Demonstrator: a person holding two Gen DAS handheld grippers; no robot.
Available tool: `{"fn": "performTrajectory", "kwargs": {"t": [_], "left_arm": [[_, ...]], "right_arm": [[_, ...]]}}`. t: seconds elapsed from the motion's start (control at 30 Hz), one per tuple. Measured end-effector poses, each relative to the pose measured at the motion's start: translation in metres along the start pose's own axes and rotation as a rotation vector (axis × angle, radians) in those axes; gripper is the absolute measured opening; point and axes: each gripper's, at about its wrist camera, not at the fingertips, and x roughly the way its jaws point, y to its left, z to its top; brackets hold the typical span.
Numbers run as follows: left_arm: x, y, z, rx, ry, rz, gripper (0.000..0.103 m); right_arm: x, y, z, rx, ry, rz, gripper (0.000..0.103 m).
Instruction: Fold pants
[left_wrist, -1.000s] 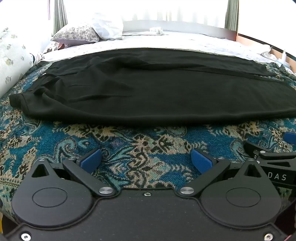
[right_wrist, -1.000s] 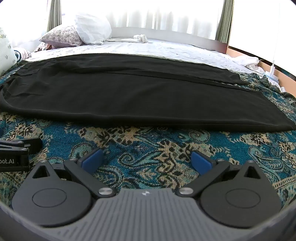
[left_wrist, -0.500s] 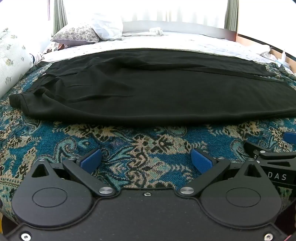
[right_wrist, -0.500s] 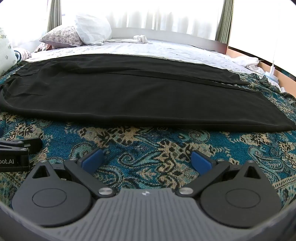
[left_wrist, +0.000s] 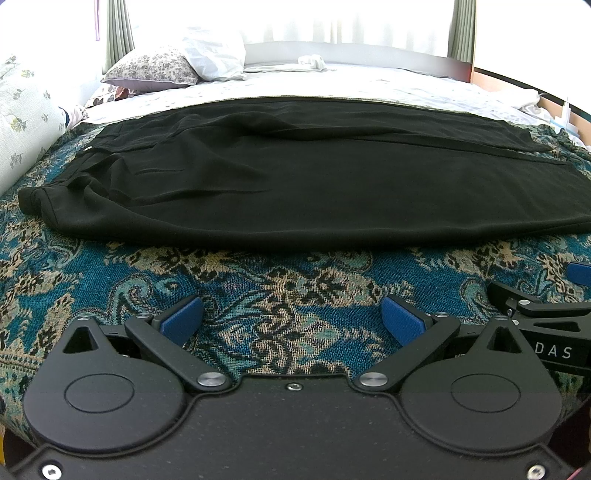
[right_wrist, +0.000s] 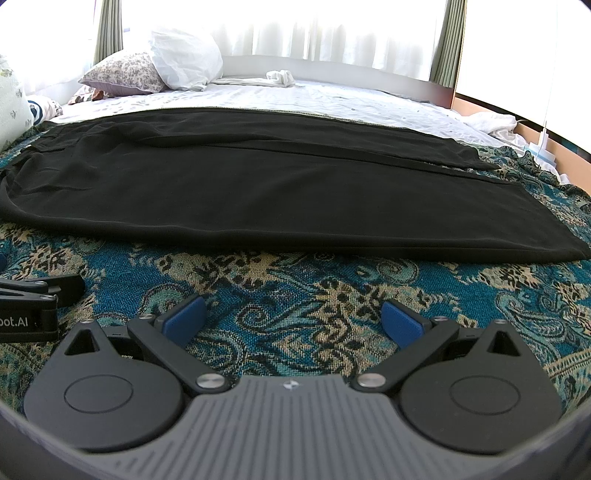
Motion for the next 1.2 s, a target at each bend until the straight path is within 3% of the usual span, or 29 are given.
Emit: {"fn": "performTrajectory", "kwargs": {"t": [1.2], "left_arm": [[0.0025,0.0,0.0041,0.003,0.001,0.0,0.103]], "right_arm": [[-0.0004,0.0,-0.0011,-0.001,-0.005,-0.001,0.103]]}}
